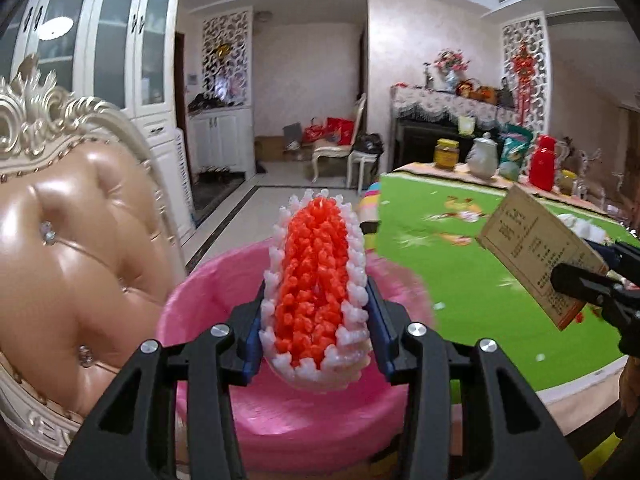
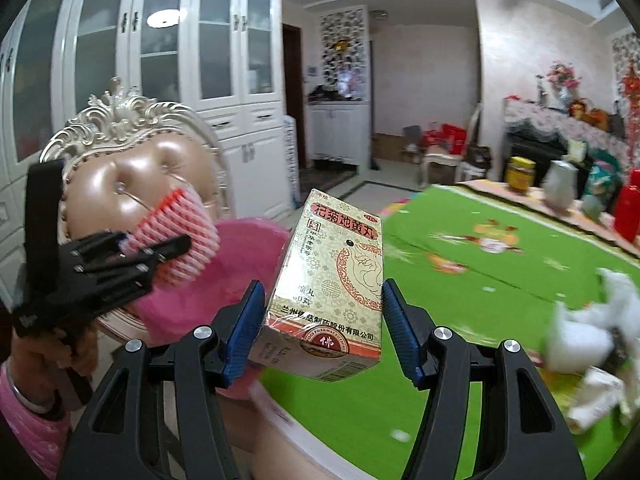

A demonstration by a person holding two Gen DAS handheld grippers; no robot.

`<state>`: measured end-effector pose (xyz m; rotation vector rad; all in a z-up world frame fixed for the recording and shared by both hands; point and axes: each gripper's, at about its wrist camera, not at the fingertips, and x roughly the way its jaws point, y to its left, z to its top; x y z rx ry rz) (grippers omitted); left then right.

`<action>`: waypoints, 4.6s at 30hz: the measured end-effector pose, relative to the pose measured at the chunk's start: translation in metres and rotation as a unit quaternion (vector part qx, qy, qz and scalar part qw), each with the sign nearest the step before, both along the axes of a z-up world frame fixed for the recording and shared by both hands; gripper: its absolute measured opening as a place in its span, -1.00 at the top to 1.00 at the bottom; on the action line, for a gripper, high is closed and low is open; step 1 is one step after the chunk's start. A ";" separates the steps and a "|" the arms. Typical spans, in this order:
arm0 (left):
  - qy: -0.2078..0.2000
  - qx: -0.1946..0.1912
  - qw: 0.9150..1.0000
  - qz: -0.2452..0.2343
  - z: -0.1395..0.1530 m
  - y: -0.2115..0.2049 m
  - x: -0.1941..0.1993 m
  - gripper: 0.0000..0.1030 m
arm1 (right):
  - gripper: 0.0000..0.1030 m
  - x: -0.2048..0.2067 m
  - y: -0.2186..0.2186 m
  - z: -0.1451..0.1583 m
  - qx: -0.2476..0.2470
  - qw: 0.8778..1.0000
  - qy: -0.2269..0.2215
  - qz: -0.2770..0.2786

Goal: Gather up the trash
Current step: 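Carry both items to the pink wastebasket and open both tools to drop them, then grasp the white tissue with the left tool while the right tool grasps the pink fruit net, then lift the tissue and fruit net and carry them toward the wastebasket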

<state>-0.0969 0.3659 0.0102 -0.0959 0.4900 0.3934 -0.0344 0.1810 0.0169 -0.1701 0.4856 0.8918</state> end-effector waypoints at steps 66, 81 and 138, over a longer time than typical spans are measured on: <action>0.105 0.011 0.954 -0.280 -0.051 -0.364 0.175 -0.91 | -0.60 0.098 -0.400 -0.053 -0.061 0.919 0.054 -0.387; 0.135 0.007 0.953 -0.272 -0.072 -0.394 0.223 -0.72 | -0.53 0.126 -0.402 -0.080 -0.114 0.907 0.079 -0.398; 0.000 0.029 0.967 -0.253 -0.036 -0.356 0.116 0.56 | 0.54 0.038 -0.368 -0.035 -0.022 0.936 0.021 -0.350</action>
